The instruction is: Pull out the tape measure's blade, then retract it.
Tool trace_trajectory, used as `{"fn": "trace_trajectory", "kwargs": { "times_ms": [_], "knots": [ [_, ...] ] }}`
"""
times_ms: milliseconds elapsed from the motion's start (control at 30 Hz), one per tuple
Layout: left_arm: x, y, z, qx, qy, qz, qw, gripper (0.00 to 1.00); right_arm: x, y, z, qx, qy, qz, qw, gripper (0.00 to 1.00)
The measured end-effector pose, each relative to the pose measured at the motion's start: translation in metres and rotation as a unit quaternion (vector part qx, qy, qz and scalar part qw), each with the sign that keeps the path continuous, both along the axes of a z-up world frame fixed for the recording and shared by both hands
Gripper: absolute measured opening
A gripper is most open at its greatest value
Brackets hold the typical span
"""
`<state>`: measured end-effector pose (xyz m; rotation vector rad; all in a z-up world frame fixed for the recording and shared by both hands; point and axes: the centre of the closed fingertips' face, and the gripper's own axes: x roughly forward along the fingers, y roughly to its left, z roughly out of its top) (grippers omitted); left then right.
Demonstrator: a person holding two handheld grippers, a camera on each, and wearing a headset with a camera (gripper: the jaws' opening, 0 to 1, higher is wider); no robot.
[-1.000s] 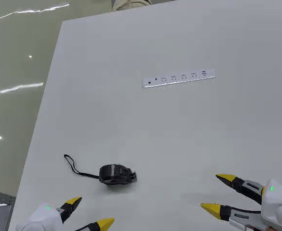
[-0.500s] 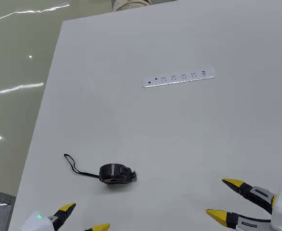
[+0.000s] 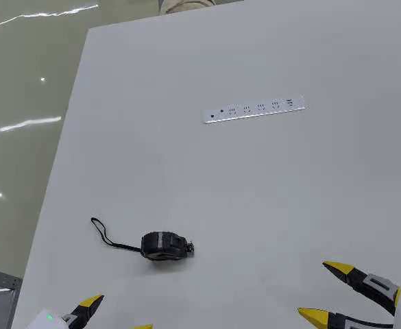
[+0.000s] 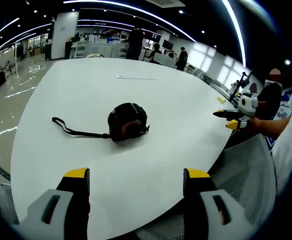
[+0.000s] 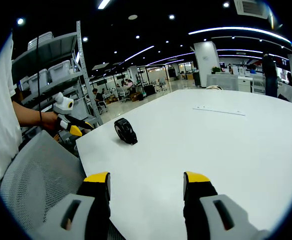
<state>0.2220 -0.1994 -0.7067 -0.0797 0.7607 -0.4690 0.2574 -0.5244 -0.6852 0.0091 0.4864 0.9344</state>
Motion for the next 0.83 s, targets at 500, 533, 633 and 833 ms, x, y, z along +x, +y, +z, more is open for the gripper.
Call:
{"fn": "trace_trajectory", "kwargs": {
  "times_ms": [500,533,633,833],
  "knots": [
    [0.0001,-0.0018,-0.0018,-0.004,0.002,0.001,1.0,0.74,-0.0013,-0.004,-0.0016,-0.001,0.001,-0.006,1.0,0.6],
    [0.0003,-0.0017,-0.0024,-0.004,0.002,0.001,1.0,0.74,-0.0016,-0.0037,-0.0019,-0.001,0.002,-0.006,1.0,0.6],
    [0.0003,-0.002,-0.0031,-0.005,0.004,0.002,1.0,0.74,-0.0013,-0.0039,-0.0019,-0.001,0.0,-0.007,1.0,0.6],
    [-0.0003,-0.0036,-0.0029,-0.005,0.005,0.0,1.0,0.74,0.0,-0.0062,-0.0012,-0.002,-0.002,-0.009,1.0,0.6]
  ]
}}
